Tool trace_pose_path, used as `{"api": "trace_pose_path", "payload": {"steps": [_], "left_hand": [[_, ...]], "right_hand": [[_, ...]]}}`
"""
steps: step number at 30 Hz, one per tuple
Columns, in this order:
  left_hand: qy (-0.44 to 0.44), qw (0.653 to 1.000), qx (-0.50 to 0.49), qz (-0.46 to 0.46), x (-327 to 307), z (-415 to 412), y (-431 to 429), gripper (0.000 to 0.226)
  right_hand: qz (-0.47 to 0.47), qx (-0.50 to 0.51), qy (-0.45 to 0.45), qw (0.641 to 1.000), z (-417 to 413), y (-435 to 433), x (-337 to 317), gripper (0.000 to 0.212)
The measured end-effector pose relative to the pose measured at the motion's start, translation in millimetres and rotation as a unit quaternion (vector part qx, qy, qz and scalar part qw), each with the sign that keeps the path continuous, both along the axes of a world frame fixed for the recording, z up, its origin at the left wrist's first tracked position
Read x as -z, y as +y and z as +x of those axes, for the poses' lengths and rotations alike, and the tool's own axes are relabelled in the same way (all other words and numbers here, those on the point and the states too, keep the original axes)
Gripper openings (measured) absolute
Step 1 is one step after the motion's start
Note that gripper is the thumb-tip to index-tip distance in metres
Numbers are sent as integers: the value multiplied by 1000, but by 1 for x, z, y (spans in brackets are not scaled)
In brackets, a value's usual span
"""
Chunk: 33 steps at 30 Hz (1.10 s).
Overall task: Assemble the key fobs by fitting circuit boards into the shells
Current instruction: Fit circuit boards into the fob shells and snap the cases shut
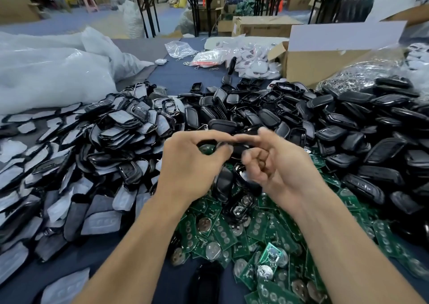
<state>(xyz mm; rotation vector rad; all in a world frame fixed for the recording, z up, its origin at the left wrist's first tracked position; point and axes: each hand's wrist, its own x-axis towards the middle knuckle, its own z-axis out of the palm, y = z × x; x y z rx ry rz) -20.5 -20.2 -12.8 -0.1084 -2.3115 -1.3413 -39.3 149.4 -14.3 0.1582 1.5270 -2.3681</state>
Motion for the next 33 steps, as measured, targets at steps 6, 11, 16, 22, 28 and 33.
{"api": "trace_pose_path", "payload": {"steps": [6,11,16,22,28,33], "left_hand": [[-136,957,7,255,2,-9,1,23],[-145,944,30,296,5,-12,1,7],[-135,947,73,282,0,-6,6,16],[-136,935,139,295,-4,-3,5,12],[-138,915,75,373,-4,-6,8,43],[-132,957,-34,257,3,-11,5,30]], "right_hand": [[295,164,249,908,5,-10,5,25],[425,155,326,830,22,-28,7,53],[418,167,322,833,26,-31,6,55],[279,157,284,904,16,-24,3,44],[-162,5,49,986,3,-8,5,32],[-103,-34,80,991,4,-12,10,38]]}}
